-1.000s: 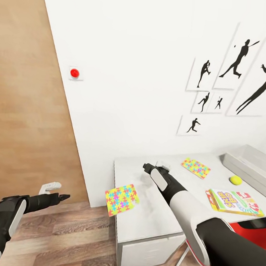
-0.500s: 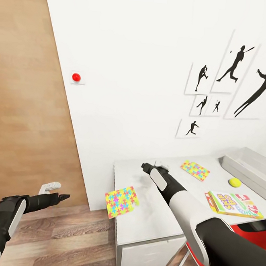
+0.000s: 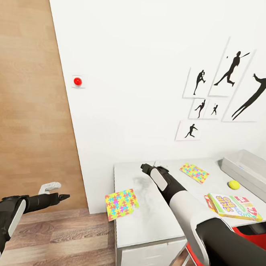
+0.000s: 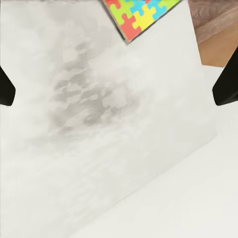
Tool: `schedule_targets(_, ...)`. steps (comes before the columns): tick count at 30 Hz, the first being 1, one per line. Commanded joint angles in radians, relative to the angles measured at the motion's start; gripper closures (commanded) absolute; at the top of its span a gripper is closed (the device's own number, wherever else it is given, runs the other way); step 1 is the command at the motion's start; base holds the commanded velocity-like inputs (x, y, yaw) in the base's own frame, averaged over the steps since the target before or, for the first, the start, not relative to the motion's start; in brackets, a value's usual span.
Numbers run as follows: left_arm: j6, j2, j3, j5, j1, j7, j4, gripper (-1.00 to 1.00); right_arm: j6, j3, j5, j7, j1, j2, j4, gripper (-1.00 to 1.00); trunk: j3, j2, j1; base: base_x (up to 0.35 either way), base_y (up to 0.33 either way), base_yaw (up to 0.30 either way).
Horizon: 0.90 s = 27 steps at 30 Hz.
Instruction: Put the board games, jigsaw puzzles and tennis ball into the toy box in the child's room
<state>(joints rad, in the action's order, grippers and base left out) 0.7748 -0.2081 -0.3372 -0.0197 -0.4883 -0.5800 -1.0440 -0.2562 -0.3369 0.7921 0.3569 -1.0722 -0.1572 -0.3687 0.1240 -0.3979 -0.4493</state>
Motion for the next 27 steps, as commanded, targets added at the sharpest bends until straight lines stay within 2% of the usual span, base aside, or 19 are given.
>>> schedule_targets(1,0.008,0.000,-0.002,-0.002,-0.001,-0.003,-0.001,-1.00,-0.011,-0.008,0.008,0.008,0.000,0.001,-0.005,-1.00,0.001,-0.002,-0.001,0.000,0.000,0.000)
schedule_targets(6,0.008,0.000,-0.002,-0.002,-0.001,-0.003,-0.001,-1.00,-0.050,-0.007,0.011,0.007,0.026,0.001,-0.051,-1.00,-0.008,-0.002,-0.001,0.000,0.000,0.000)
schedule_targets(9,0.008,0.000,-0.002,-0.002,-0.001,-0.003,-0.001,-1.00,-0.079,-0.008,0.012,0.007,0.079,0.001,-0.147,-1.00,-0.012,-0.002,-0.001,0.000,0.000,0.000)
schedule_targets(10,0.008,-0.001,-0.003,-0.002,-0.001,-0.003,-0.001,-1.00,-0.097,-0.007,0.012,0.007,0.112,0.002,-0.214,-1.00,-0.013,-0.002,-0.001,0.000,0.000,0.000)
schedule_targets(12,0.008,-0.001,-0.004,-0.002,-0.001,-0.003,-0.001,-1.00,-0.115,-0.006,0.012,0.007,0.148,0.005,-0.289,-1.00,-0.014,-0.002,-0.001,0.000,0.000,0.000)
schedule_targets(13,0.008,-0.001,-0.005,-0.002,-0.001,-0.003,-0.001,-1.00,-0.133,-0.005,0.012,0.007,0.188,0.008,-0.366,-1.00,-0.014,-0.002,-0.001,0.000,0.000,0.000)
schedule_targets(19,0.008,-0.001,-0.006,-0.002,-0.001,-0.003,-0.001,-1.00,-0.171,-0.001,0.010,0.007,0.311,0.014,-0.569,-1.00,-0.015,-0.002,-0.001,0.000,0.000,0.000)
schedule_targets(22,0.008,-0.001,-0.004,-0.002,-0.001,-0.002,-0.001,-1.00,-0.179,-0.005,0.010,0.008,0.342,0.014,-0.612,-1.00,-0.015,-0.002,-0.001,0.000,0.000,0.000)
schedule_targets(27,0.008,-0.001,-0.004,-0.002,-0.001,-0.002,-0.001,-1.00,-0.191,-0.008,0.010,0.009,0.358,0.015,-0.633,-1.00,-0.015,-0.002,-0.001,0.000,0.000,0.000)
